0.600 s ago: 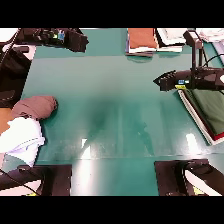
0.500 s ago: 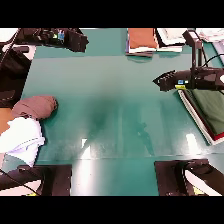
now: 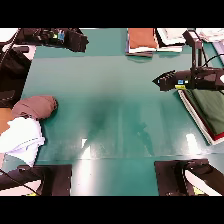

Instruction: Fold the shirts.

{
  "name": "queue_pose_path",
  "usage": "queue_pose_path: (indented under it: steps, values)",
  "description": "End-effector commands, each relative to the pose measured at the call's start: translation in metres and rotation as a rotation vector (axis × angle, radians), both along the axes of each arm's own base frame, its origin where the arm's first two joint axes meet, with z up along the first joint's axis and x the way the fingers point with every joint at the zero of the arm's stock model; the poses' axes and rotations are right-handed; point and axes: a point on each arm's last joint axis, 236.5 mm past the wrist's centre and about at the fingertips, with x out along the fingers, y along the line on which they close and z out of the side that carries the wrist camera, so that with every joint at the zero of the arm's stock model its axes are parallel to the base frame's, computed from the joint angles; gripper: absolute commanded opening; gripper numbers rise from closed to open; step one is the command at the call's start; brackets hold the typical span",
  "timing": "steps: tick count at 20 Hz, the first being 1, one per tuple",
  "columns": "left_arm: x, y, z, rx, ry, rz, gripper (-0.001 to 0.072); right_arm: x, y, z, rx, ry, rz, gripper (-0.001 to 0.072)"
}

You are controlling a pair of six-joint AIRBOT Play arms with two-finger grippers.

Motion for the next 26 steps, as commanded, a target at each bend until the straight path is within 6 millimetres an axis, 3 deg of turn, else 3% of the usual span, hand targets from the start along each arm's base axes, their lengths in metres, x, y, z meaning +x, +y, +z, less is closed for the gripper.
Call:
queue_pose_path:
  steps: [1,3,4,6,10,13,14,15,16,19,21,24,25,26]
  values:
    - [0.000,-0.003,0.005,-0.030,-0.004,0.001,0.0024,-0.001,0.000,-0.001,-0.001,0.005,0.003,0.0020]
    - [0.007,0.004,0.012,-0.029,-0.041,0.021,0.0024,-0.003,0.000,-0.002,-0.003,0.012,0.006,0.0020]
    - [0.006,0.021,0.005,0.012,-0.011,0.048,0.0024,-0.003,0.001,-0.003,-0.003,0.014,0.007,0.0020]
    - [0.004,0.083,-0.022,0.122,0.112,0.169,0.0024,-0.006,0.001,-0.005,-0.007,0.026,0.014,0.0020]
    - [-0.020,0.201,-0.077,0.249,0.321,0.405,0.0024,-0.007,0.001,-0.005,-0.008,0.031,0.017,0.0020]
    - [-0.051,0.254,-0.152,0.337,0.520,0.497,0.0056,-0.007,0.001,-0.005,-0.008,0.031,0.016,0.0021]
    - [-0.062,0.264,-0.183,0.359,0.595,0.502,0.0415,-0.007,0.001,-0.005,-0.008,0.030,0.016,0.0020]
    - [-0.068,0.271,-0.211,0.362,0.644,0.518,0.0698,-0.007,0.001,-0.005,-0.008,0.030,0.016,0.0020]
    - [-0.073,0.276,-0.239,0.360,0.677,0.534,0.0658,-0.006,0.001,-0.005,-0.008,0.029,0.015,0.0020]
    - [-0.076,0.289,-0.295,0.383,0.668,0.579,0.0660,-0.005,0.001,-0.004,-0.006,0.025,0.013,0.0020]
    - [-0.072,0.297,-0.310,0.372,0.636,0.639,0.0660,-0.005,0.001,-0.004,-0.006,0.024,0.013,0.0020]
    - [-0.067,0.299,-0.311,0.355,0.611,0.669,0.0657,-0.005,0.001,-0.004,-0.006,0.024,0.013,0.0020]
    - [-0.068,0.299,-0.311,0.352,0.619,0.676,0.0531,-0.005,0.001,-0.004,-0.006,0.024,0.012,0.0020]
    - [-0.071,0.300,-0.311,0.359,0.630,0.673,0.0235,-0.005,0.001,-0.004,-0.005,0.021,0.011,0.0021]
